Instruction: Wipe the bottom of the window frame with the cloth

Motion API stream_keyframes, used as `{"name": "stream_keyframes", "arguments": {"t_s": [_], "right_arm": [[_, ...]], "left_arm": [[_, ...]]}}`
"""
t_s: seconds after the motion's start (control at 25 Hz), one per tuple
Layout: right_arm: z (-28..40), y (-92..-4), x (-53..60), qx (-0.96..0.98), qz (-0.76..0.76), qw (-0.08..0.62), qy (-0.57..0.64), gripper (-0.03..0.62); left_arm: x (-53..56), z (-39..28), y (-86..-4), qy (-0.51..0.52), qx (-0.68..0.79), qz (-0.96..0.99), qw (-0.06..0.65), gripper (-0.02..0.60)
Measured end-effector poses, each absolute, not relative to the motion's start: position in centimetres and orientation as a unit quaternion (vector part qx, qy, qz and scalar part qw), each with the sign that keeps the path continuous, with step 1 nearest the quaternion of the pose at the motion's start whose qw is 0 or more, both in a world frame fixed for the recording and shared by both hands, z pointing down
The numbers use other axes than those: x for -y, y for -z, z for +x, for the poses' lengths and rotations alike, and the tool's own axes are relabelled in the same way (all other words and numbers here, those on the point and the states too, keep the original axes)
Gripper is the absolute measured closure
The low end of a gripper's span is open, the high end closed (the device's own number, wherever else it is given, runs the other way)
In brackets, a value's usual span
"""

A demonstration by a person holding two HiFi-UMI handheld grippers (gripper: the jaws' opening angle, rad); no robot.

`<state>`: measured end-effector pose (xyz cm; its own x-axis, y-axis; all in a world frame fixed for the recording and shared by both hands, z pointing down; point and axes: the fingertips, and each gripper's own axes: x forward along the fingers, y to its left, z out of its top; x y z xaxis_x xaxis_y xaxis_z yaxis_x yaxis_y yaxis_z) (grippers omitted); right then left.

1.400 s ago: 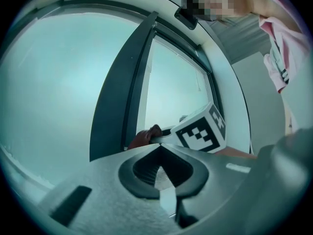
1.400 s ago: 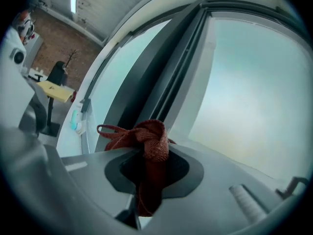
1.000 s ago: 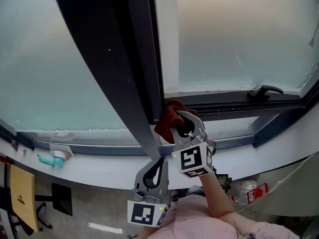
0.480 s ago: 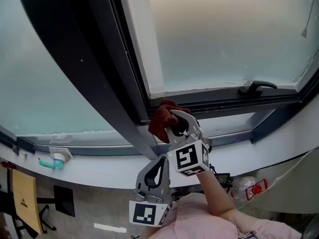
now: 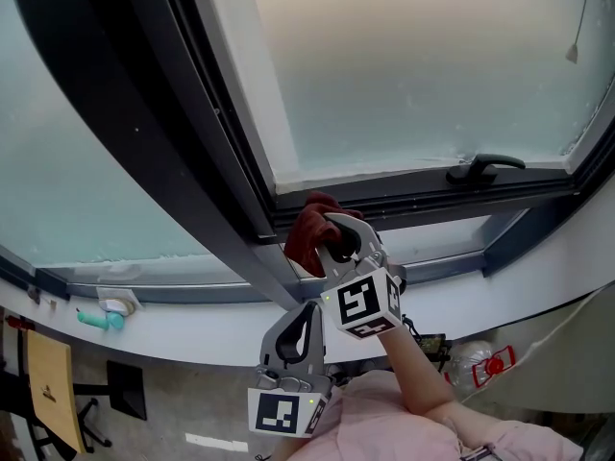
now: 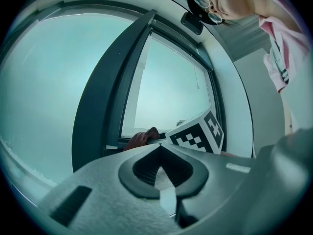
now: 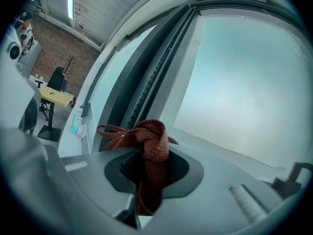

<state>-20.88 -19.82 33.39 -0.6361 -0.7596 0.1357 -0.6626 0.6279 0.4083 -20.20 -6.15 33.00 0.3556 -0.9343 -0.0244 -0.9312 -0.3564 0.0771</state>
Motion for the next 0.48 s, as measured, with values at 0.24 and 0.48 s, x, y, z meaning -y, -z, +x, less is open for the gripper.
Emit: {"name": "stream_keyframes", "arguments": {"t_s": [0.24, 0.48], "right_arm": [[-19.7, -33.4, 20.0, 0.889, 0.402, 0.145, 0.162, 0.526], [-18.5, -33.4, 20.2, 0.889, 0.405, 0.143, 0.158, 0.526]], "left_arm": [[6.5, -19.3, -33.0, 0.029, 0.563, 0.826, 0.022, 0.586], [6.8, -18.3, -32.6, 0.030, 0.558, 0.829, 0.015, 0.586]]}}
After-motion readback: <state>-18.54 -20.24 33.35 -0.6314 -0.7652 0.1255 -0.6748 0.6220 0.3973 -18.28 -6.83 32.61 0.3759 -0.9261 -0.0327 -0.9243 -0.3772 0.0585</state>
